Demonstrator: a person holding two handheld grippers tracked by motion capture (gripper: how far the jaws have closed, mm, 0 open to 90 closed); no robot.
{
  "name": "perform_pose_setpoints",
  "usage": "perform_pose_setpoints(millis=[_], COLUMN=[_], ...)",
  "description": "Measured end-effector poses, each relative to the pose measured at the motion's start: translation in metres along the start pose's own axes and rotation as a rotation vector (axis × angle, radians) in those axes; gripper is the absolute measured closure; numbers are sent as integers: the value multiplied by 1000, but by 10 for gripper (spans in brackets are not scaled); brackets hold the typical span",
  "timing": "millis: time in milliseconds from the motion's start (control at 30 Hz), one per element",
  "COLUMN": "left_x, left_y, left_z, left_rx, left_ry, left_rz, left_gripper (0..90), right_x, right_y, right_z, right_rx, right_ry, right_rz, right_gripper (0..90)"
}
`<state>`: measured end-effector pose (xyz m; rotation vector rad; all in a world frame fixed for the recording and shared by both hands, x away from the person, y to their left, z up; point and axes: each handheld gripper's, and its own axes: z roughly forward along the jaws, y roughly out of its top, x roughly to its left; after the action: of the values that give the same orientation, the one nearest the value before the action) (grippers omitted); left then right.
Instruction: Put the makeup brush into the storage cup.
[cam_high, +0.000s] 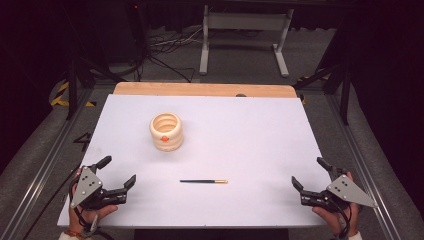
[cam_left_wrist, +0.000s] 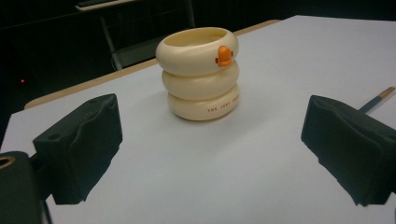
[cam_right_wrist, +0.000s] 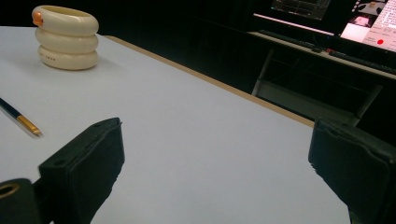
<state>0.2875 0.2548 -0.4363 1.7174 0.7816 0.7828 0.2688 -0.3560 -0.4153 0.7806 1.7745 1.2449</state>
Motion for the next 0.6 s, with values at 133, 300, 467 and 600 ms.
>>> perform_pose_setpoints(millis=[133, 300, 467, 600], left_x=[-2, -2, -3, -8], left_y=[0, 2, 9, 20], left_z=[2, 3, 10, 19], left_rx=[27, 38, 115, 181], left_ry=[-7, -23, -61, -127], left_rz=[18, 33, 76, 119], left_gripper=[67, 78, 107, 109], right_x=[1, 1, 1, 1], right_y=[-1, -2, -4, -6], right_z=[1, 3, 4, 5], right_rx=[12, 29, 45, 60], right_ry=[4, 7, 10, 18], right_rz=[-11, -10, -9, -7], right_gripper=[46, 46, 48, 50])
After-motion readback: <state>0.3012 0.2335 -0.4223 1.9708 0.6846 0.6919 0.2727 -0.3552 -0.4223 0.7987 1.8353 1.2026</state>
